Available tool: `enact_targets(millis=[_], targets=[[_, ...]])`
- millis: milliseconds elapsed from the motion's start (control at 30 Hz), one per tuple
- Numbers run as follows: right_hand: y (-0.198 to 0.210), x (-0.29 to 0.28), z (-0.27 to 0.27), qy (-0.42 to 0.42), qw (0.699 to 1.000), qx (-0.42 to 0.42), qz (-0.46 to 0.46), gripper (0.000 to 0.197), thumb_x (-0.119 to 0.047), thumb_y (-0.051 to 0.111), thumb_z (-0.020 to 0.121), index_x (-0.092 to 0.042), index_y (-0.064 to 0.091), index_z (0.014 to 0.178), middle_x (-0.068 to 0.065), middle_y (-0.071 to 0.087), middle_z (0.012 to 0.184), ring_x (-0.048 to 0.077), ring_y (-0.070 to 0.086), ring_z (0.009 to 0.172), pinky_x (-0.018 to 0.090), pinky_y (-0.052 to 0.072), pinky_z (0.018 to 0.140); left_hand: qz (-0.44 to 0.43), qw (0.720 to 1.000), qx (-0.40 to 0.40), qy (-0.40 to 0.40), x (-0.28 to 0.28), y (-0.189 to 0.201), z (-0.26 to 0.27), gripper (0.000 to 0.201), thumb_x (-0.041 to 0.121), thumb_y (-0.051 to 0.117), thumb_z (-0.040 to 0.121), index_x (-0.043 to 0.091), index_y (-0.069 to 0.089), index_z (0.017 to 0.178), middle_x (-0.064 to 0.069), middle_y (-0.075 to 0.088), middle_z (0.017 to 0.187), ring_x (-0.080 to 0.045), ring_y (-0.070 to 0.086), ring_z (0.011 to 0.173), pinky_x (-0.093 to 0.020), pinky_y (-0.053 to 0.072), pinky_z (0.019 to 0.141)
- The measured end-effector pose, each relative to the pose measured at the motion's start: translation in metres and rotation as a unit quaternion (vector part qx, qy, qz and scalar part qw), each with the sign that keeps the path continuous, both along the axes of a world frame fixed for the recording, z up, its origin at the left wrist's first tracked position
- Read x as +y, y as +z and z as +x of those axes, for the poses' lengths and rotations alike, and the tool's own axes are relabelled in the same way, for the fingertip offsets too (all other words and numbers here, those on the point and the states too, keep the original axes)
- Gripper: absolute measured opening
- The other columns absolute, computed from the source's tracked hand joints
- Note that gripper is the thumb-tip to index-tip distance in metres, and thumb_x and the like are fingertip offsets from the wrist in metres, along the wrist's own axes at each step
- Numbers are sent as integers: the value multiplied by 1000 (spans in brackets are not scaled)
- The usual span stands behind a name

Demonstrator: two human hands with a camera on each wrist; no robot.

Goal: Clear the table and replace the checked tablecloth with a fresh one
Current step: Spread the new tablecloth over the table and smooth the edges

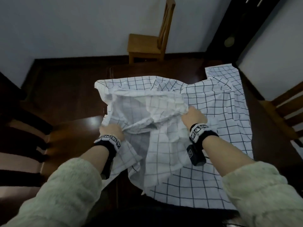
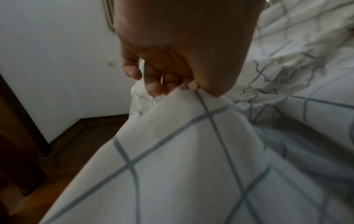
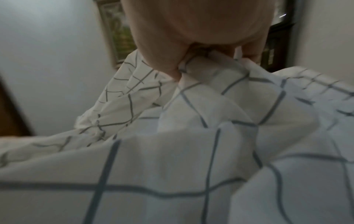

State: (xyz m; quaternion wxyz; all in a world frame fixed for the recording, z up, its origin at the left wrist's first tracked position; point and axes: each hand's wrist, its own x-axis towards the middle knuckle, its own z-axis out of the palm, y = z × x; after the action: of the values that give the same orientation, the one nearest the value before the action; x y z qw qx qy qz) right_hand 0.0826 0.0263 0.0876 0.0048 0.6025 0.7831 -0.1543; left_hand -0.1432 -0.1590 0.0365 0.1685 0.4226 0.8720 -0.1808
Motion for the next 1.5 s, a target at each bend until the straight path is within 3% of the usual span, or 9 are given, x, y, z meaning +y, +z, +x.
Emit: enact_targets(millis=[267, 367, 467, 767, 933, 1100, 1267, 1367, 1500], targets=[[19, 17, 84, -188, 981, 37, 25, 30, -27, 44, 95, -15, 45, 123, 15, 65, 112, 34, 59, 107, 45, 33, 99, 41, 997, -22, 67, 23, 14, -60, 46, 23, 56, 91, 6, 50, 134, -18, 49, 138, -39, 47, 125, -48, 43, 101], [-16, 10, 102, -209, 969, -21, -128, 82, -62, 68, 68, -16, 41, 131, 14, 60, 121, 35, 55, 114, 55, 35, 103, 51, 994, -33, 88, 20, -7, -52, 66, 26, 57, 91, 3, 29, 146, -23, 30, 150, -44, 35, 134, -51, 37, 106], [-25, 2, 106, -256, 953, -16, -163, 125, -40, 89, 56, -15, 8, 148, 17, 33, 146, 39, 37, 132, 59, 33, 105, 159, 963, -90, 198, 21, -6, -34, 67, 20, 62, 85, -1, 31, 141, -24, 39, 142, -40, 42, 128, -48, 40, 103], [-4, -12, 38, 78, 994, -63, 35, 82, -48, 59, 81, -31, 13, 147, 5, 1, 157, 31, 1, 146, 69, 0, 110, 158, 983, -96, 20, 43, -13, 19, 82, 44, 63, 80, 31, 18, 147, -6, 14, 153, -33, 23, 137, -51, 32, 107], [-38, -19, 16, 68, 986, -12, -149, 114, -85, 55, 59, -39, 1, 148, 1, -16, 158, 35, 23, 141, 62, 25, 108, 101, 975, -196, 18, 43, -36, 38, 106, 55, 72, 70, 39, 3, 149, -5, -2, 159, -35, 21, 142, -54, 31, 109], [-73, -25, 15, 75, 967, -23, -242, 133, -74, 73, 50, -39, -11, 147, 8, -9, 157, 35, 31, 138, 52, 36, 107, 46, 981, -190, -18, 38, -50, 52, 98, 58, 68, 70, 37, 13, 148, -2, 26, 153, -31, 31, 137, -47, 37, 105], [-86, -33, 13, 75, 974, -73, -203, 92, -47, 70, 74, -23, 13, 142, 8, 53, 121, 30, 57, 109, 46, 48, 91, 20, 989, -137, -44, 37, -60, 64, 57, 43, 62, 80, 24, 36, 126, -4, 50, 127, -29, 50, 116, -45, 47, 90], [-84, -28, 14, 88, 970, -106, -202, 38, -27, 56, 87, -14, 44, 121, 6, 62, 108, 27, 63, 95, 38, 49, 83, 24, 985, -166, -35, 35, -61, 65, 43, 38, 53, 88, 18, 37, 123, -10, 59, 115, -31, 60, 101, -41, 50, 83], [-80, -15, 23, 102, 971, -99, -193, 24, -30, 50, 91, -13, 58, 107, 9, 63, 109, 29, 62, 98, 34, 50, 82, 45, 978, -190, -68, 30, -66, 62, 19, 34, 51, 92, 17, 49, 99, -13, 60, 110, -31, 59, 98, -34, 47, 79]])
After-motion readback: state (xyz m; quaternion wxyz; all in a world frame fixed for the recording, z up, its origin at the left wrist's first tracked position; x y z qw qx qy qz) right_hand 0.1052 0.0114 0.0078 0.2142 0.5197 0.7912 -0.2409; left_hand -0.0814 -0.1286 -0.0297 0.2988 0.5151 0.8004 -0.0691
